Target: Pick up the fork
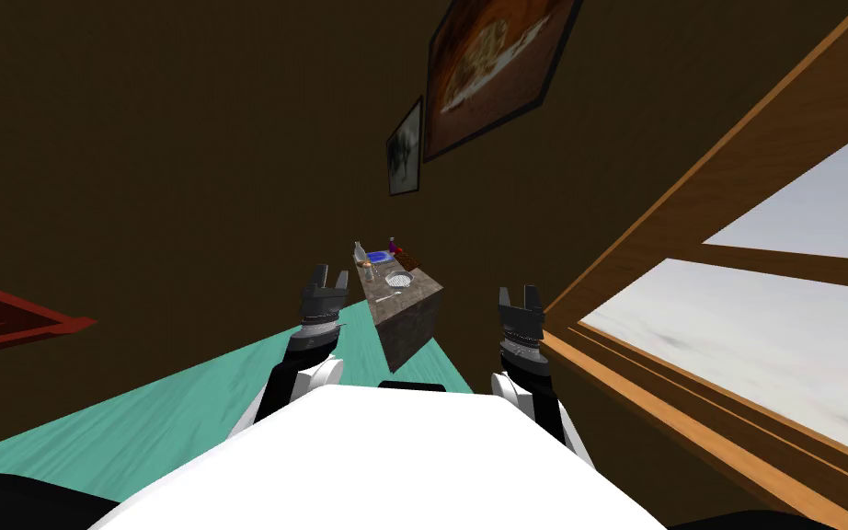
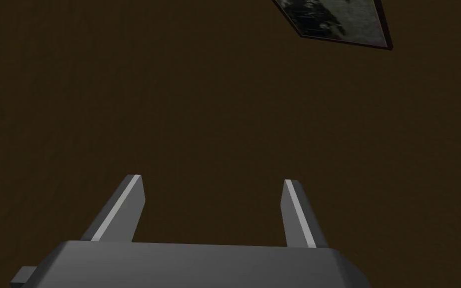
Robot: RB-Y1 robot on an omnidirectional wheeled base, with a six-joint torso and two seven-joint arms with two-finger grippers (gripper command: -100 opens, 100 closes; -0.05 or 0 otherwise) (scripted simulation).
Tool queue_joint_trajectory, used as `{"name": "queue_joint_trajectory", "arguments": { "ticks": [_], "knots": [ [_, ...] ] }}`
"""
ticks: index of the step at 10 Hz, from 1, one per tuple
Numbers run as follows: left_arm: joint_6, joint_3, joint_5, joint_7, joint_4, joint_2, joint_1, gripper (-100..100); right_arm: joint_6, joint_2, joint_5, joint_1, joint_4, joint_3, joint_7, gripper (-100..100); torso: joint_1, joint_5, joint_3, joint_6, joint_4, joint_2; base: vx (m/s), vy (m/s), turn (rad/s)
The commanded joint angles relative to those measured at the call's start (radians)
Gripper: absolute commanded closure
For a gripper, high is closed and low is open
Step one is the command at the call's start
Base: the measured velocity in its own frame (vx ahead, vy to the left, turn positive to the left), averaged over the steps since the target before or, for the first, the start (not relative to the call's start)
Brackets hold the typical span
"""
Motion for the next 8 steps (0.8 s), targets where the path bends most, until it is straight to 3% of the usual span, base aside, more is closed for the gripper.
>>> {"name": "queue_joint_trajectory", "arguments": {
  "ticks": [1,4,7,8],
  "knots": [
    [0.022,-0.002,0.022,0.002,0.016,0.047,0.013,-100,0.000,0.000,0.000,0.000,0.000,0.000,0.000,0,0.000,0.000,0.000,0.000,0.000,0.000,-0.052,0.059,-0.004],
    [0.074,-0.008,0.077,0.007,0.054,0.136,0.041,-100,0.000,0.000,0.000,0.000,0.000,0.000,0.000,0,0.010,0.002,0.004,0.000,0.002,0.008,-0.112,0.132,-0.032],
    [0.152,-0.013,0.161,0.018,0.112,0.237,0.076,-100,0.000,0.000,0.000,0.000,0.000,0.000,0.000,0,0.010,0.002,0.006,0.000,0.002,0.010,-0.145,0.134,-0.064],
    [0.152,-0.013,0.161,0.018,0.112,0.256,0.076,-100,0.000,0.000,0.000,0.000,0.000,0.000,0.000,0,0.011,0.003,0.006,0.000,0.002,0.011,-0.098,0.088,-0.029]
  ]
}}
